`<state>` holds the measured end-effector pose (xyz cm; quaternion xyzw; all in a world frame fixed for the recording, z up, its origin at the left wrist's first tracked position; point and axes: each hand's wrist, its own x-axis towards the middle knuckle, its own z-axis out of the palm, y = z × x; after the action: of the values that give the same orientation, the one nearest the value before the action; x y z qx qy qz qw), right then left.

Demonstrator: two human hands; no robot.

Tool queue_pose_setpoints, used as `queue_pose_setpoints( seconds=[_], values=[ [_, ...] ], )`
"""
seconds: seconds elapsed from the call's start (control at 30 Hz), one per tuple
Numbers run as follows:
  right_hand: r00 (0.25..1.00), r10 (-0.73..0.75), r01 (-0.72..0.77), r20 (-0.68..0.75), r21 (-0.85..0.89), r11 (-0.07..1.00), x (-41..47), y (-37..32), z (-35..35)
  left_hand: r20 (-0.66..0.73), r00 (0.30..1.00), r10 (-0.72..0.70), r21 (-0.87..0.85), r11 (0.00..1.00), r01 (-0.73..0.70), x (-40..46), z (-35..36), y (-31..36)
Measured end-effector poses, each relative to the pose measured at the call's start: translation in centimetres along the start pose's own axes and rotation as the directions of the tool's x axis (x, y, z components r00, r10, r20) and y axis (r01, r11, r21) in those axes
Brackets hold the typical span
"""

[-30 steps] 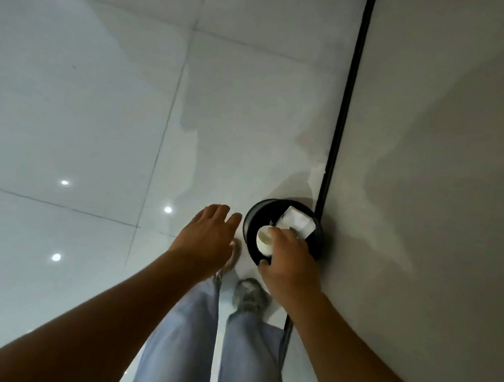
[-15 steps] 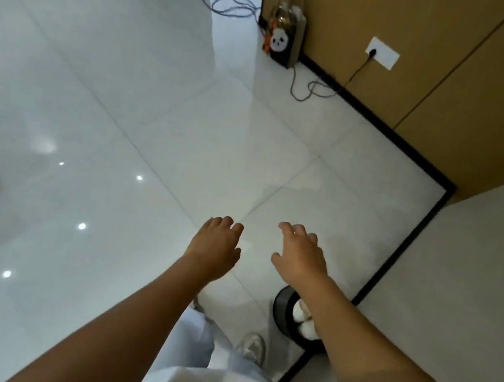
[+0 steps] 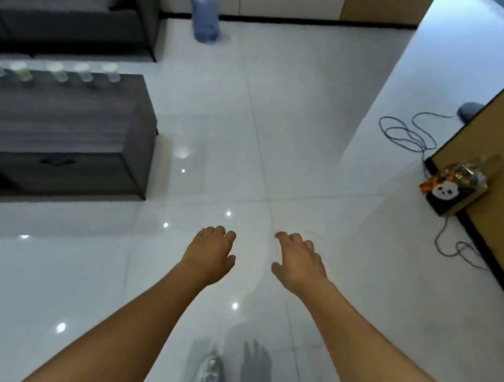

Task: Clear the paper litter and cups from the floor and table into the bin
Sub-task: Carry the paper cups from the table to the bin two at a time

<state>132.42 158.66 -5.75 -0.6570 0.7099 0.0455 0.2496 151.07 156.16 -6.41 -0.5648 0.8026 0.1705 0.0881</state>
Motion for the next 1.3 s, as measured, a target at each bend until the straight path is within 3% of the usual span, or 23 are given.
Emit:
queue_pose_setpoints(
  seconds=[0.23,0.43,0.73,0.93,1.3],
  values=[
    [0.98,-0.194,0.197,0.051,-0.066,0.978,10.8,-9.7,-2.1,-0.04,0.976,-0.214,-0.103,0.972,0.209,5.0,-4.1,-10.7],
    [0.955,-0.27,0.282,0.123,-0.094,0.955,22.1,-13.3,-4.8,-0.026,0.947,-0.319,-0.171,0.935,0.311,13.6,-7.1,-15.6],
    [0.92,-0.366,0.384,0.14,-0.135,0.913,43.2,-17.1,-14.8,-0.028,0.88,-0.475,-0.262,0.853,0.452,30.3,-15.1,-21.9],
    [0.895,-0.402,0.434,0.192,-0.171,0.885,53.7,-21.7,-18.4,0.004,0.849,-0.529,-0.292,0.811,0.507,37.5,-18.6,-27.4],
    [0.861,-0.471,0.503,0.191,-0.186,0.844,75.0,-35.4,-24.0,0.02,0.796,-0.606,-0.349,0.741,0.573,53.1,-26.9,-44.7]
  ],
)
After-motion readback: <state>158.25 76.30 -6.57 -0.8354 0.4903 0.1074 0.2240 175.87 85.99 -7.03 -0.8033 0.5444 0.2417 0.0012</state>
